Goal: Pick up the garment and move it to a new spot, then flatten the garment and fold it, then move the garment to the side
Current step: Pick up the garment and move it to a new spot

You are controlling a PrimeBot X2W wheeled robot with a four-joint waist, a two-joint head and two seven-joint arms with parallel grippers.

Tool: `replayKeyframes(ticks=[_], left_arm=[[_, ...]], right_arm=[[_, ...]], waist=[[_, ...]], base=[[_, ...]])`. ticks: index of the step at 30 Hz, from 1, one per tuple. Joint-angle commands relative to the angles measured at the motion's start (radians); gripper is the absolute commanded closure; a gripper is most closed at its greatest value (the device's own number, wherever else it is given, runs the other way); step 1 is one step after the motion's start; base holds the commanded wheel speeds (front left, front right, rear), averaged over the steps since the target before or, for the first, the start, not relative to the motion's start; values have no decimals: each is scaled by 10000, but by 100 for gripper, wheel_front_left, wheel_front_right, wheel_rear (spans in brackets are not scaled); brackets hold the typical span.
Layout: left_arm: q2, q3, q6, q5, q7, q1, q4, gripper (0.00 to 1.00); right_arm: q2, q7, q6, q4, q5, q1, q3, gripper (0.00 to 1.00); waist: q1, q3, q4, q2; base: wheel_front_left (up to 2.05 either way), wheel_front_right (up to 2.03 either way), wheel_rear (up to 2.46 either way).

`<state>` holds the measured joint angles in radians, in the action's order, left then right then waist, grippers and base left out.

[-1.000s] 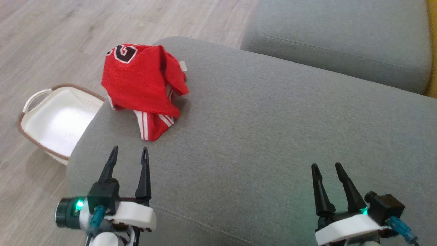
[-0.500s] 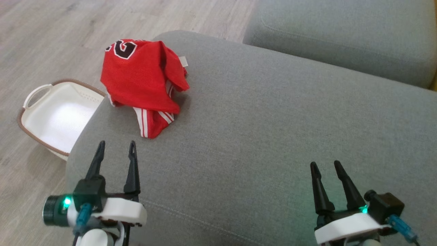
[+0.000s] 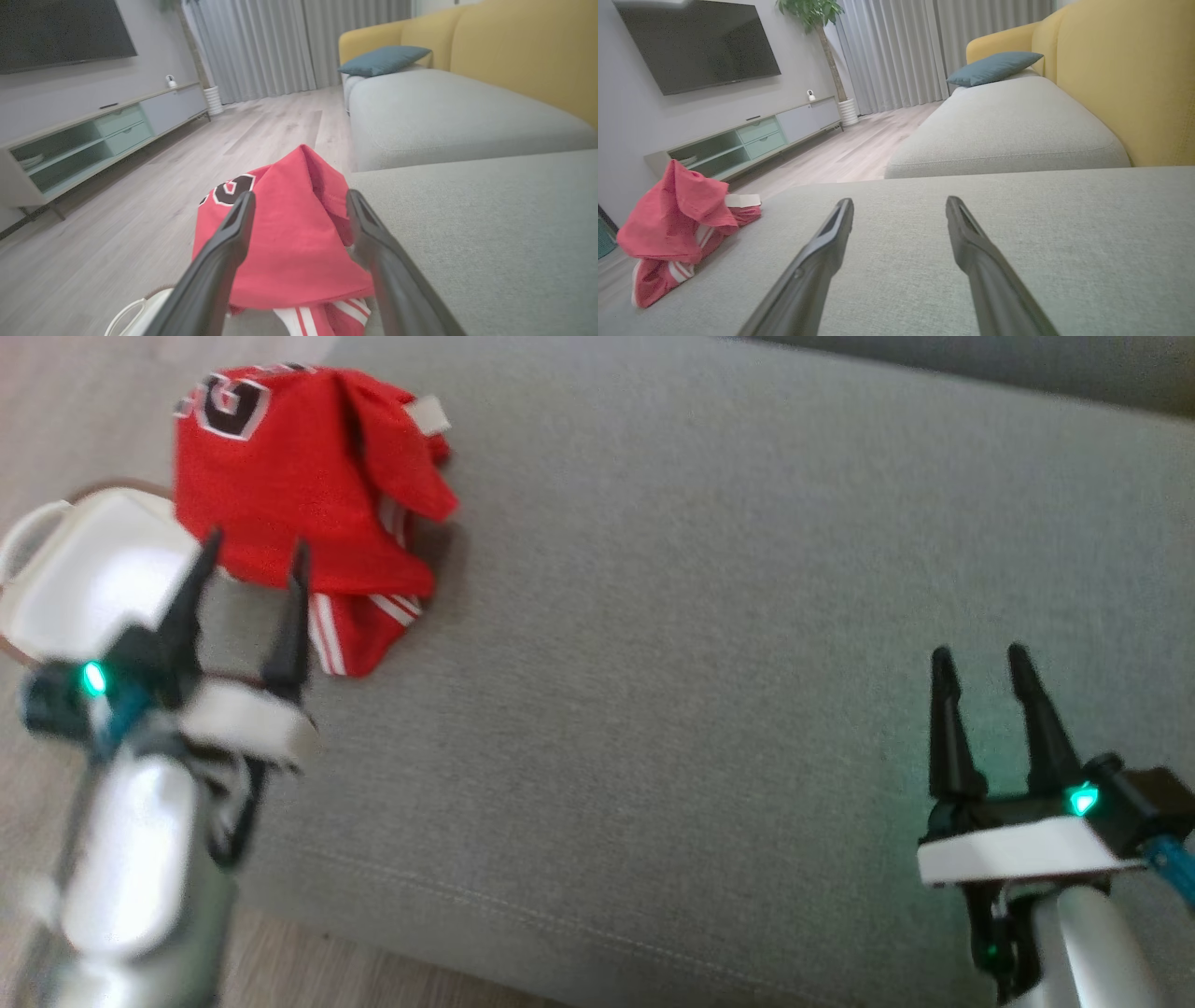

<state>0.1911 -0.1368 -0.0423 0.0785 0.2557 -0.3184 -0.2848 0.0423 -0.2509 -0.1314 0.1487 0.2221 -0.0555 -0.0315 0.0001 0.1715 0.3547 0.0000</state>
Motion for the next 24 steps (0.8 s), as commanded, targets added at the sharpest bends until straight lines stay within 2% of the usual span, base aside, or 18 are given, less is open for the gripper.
replayKeyframes(ticks=[1,4,7,10,18,24], left_arm=[[554,445,-204,67,-32,-1053,-216,0],[1090,234,-603,142,-515,-2361,-1331,0],[1626,-112,-799,239,-1057,-3562,-2463,0],[2053,-614,-867,386,-1545,-4564,-3503,0],[2992,-2352,-881,1667,-2523,-6472,-5814,0],[3068,-2982,-882,2025,-2554,-7068,-6946,0]], right_arm=[[79,-109,7,-428,-127,-442,-130,0],[79,-108,7,-567,-277,-719,-16,0],[79,-73,7,-678,-380,-954,3,0],[79,-37,7,-777,-424,-1087,-19,0],[79,45,7,-1037,-557,-1181,-151,0],[79,66,7,-1114,-591,-1188,-143,0]], waist=[[-1,629,-406,0],[-1,1064,-655,0],[-1,1432,-907,0],[-1,1734,-1139,0],[-1,2370,-1605,0],[-1,2533,-1731,0]], base=[[0,0,0],[0,0,0],[0,0,0],[0,0,0],[0,0,0],[0,0,0]])
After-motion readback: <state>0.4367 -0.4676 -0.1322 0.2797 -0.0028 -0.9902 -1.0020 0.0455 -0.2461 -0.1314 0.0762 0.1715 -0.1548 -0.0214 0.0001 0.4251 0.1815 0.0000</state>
